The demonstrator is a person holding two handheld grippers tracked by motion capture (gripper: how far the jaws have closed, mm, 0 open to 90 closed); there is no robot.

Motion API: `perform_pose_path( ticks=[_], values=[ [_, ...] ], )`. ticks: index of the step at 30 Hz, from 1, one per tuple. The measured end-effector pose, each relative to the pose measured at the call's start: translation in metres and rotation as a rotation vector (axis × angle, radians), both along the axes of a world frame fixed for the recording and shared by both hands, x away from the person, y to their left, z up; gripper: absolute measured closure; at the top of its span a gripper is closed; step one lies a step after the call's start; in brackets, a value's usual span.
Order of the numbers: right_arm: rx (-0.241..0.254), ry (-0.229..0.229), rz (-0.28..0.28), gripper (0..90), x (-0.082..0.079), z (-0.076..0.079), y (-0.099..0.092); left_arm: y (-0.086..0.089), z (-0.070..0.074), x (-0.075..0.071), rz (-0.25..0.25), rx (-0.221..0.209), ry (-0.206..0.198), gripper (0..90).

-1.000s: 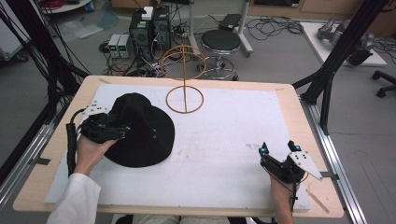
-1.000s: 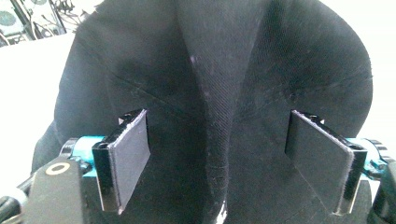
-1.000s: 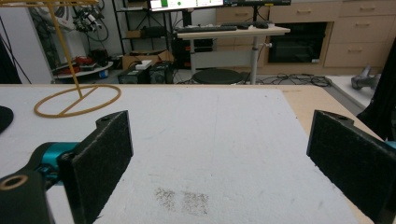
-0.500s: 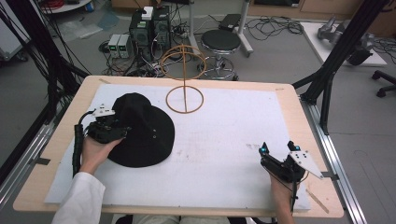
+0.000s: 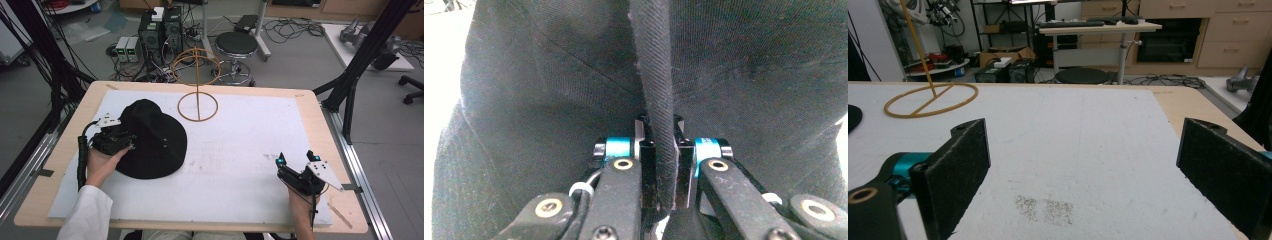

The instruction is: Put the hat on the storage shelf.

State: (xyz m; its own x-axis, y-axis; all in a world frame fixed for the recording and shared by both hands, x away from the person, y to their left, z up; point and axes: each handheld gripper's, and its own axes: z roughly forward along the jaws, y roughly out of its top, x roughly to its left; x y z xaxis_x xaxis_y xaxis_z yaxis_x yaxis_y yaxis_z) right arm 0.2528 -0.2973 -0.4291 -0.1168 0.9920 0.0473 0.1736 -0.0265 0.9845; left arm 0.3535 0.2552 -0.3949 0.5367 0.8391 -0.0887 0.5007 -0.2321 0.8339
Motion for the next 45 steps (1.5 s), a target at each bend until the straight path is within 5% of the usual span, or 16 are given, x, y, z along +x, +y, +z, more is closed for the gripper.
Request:
perform_pose_path(
  ticks=[10, 26, 34, 45],
  values=[
    [-0.005, -0.002, 0.002, 6.0, 0.000, 0.000, 0.001, 0.003, 0.009, -0.011, 0.027, -0.005, -0.062, 86.4],
    [0.005, -0.004, 0.001, 6.0, -0.001, 0.000, 0.001, 0.029, 0.041, -0.037, 0.108, -0.335, -0.343, 86.2],
    [0.001, -0.014, 0.000, 6.0, 0.000, 0.000, 0.001, 0.023, 0.065, -0.043, 0.118, -0.366, -0.485, 86.2],
    [-0.007, -0.018, 0.011, 6.0, -0.001, 0.001, 0.004, 0.004, 0.091, -0.024, 0.076, -0.349, -0.520, 86.2]
  ],
)
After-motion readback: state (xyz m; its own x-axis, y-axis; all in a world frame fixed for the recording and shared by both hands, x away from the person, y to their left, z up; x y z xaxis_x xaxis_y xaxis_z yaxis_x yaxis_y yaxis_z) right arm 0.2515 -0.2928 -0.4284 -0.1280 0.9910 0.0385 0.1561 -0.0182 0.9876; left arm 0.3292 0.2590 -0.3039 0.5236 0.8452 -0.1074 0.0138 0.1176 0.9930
